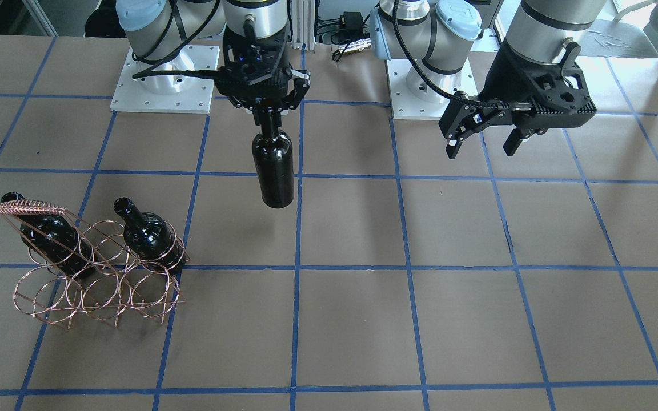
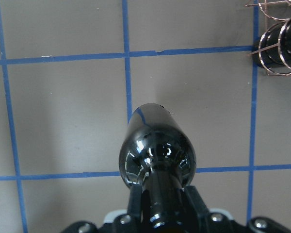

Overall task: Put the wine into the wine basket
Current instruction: 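Lift the bottle with the right gripper and carry it toward the rack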

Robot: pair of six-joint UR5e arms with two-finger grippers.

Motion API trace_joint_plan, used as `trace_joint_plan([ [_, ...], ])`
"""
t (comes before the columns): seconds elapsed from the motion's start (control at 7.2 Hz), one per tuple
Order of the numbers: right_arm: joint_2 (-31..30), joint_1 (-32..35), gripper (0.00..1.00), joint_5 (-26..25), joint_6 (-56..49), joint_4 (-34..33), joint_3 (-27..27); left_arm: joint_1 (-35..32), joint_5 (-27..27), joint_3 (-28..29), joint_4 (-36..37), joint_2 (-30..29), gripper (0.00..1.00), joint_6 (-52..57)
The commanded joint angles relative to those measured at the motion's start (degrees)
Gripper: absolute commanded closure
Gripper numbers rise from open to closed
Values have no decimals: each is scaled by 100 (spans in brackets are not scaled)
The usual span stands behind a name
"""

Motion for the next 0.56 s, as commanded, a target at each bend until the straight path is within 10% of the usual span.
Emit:
trace_joint_plan([
  [0.0, -426, -1102, 94, -43, -1578, 741, 4, -236, 481, -15, -37, -82, 0, -299],
  [0.42, -928, -2318, 95, -418, -3467, 1445, 4, -555, 431, -77, 59, -126, 0, -375],
])
